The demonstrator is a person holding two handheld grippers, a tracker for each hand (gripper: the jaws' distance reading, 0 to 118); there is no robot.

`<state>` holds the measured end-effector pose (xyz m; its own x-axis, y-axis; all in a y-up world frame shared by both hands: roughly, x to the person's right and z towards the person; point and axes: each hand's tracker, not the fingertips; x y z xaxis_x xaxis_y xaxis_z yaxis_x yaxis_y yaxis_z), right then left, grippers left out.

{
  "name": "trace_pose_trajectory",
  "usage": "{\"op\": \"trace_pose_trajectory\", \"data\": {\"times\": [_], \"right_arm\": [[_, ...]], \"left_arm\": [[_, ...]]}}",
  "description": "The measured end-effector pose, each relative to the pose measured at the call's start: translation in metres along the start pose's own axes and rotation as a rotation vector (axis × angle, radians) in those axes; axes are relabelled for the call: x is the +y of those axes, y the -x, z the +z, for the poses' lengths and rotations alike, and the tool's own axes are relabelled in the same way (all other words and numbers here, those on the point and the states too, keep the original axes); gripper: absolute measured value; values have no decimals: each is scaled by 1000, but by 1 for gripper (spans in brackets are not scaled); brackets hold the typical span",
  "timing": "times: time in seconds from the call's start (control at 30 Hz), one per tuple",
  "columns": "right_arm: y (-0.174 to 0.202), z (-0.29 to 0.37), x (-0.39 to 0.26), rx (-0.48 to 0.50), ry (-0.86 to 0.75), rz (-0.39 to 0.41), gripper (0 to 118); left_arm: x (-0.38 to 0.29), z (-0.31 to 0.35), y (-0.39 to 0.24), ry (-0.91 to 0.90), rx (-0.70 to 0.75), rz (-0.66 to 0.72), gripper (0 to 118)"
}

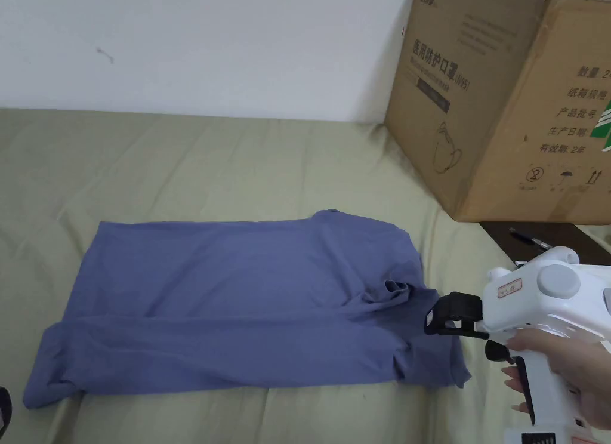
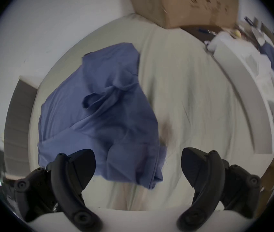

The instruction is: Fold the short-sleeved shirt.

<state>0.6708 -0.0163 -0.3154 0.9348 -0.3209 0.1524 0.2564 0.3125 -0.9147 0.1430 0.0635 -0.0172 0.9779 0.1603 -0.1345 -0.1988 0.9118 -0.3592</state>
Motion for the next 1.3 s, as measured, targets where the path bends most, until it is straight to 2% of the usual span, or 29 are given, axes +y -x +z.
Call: {"op": "trace_pose_trajectory", "data": {"times": [0.1, 0.13, 0.17, 0.2, 0.23, 0.27, 0.33, 0.53, 0.67, 0.7, 0.73, 0.77, 0.8, 0.83, 0.87, 0.9, 0.93, 1.0, 1.07, 1.2, 1.23, 1.3], "right_arm": [[-6, -1, 9, 34, 98, -54, 107], [-7, -5, 6, 33, 119, -59, 104], [-11, -12, 8, 11, 107, -79, 87], [-14, -11, 6, 7, 101, -85, 38], [-18, -8, 4, 13, 94, -89, 3], [-23, -10, 2, 50, 71, -120, 3], [-19, -3, -4, 59, 46, -168, 3], [-21, 8, 6, 74, 55, -98, 3], [-17, 21, 11, 101, 46, -59, 3], [-13, 23, 9, 98, 42, -31, 3], [-10, 24, 9, 95, 43, -9, 3], [-9, 22, 10, 91, 48, 8, 3], [-7, 21, 10, 87, 52, 17, 3], [-9, 15, 12, 90, 61, 25, 3], [-9, 11, 12, 89, 64, 26, 3], [-9, 9, 12, 89, 65, 28, 3], [-9, 6, 12, 90, 67, 31, 3], [-2, 4, 4, 93, 79, 46, 3], [-1, -1, 4, 83, 89, 55, 3], [-3, -11, 8, 73, 107, 75, 3], [1, -8, 5, 71, 109, 82, 3], [4, -9, 4, 64, 112, 97, 3]], "left_arm": [[-3, -8, 4, 26, 9, 9, 0], [-4, -10, 5, 29, 9, 15, 0], [-4, -11, 7, 34, 4, 26, 0], [-6, -13, 8, 37, -2, 41, 0], [-6, -13, 9, 36, -12, 55, 0], [-6, -13, 9, 33, -24, 70, 0], [-7, -15, 9, 36, -27, 79, 0], [0, -35, 20, 91, -6, 87, 0], [19, -108, 60, 399, 9, 88, 0], [20, -127, 71, 479, -13, 127, 0], [21, -151, 91, 544, -54, 170, 5], [21, -166, 104, 555, -82, 229, 19], [22, -177, 111, 564, -66, 256, 46], [23, -191, 116, 593, -31, 267, 93], [23, -199, 109, 643, 8, 257, 118], [21, -208, 107, 676, 53, 237, 115], [24, -214, 110, 632, 41, 232, 114], [15, -227, 100, 734, 58, 215, 114], [6, -237, 82, 845, 138, 130, 114], [-8, -268, 74, 874, 202, -78, 116], [-5, -271, 69, 885, 207, -109, 112], [-2, -271, 62, 891, 169, -161, 92]]}}
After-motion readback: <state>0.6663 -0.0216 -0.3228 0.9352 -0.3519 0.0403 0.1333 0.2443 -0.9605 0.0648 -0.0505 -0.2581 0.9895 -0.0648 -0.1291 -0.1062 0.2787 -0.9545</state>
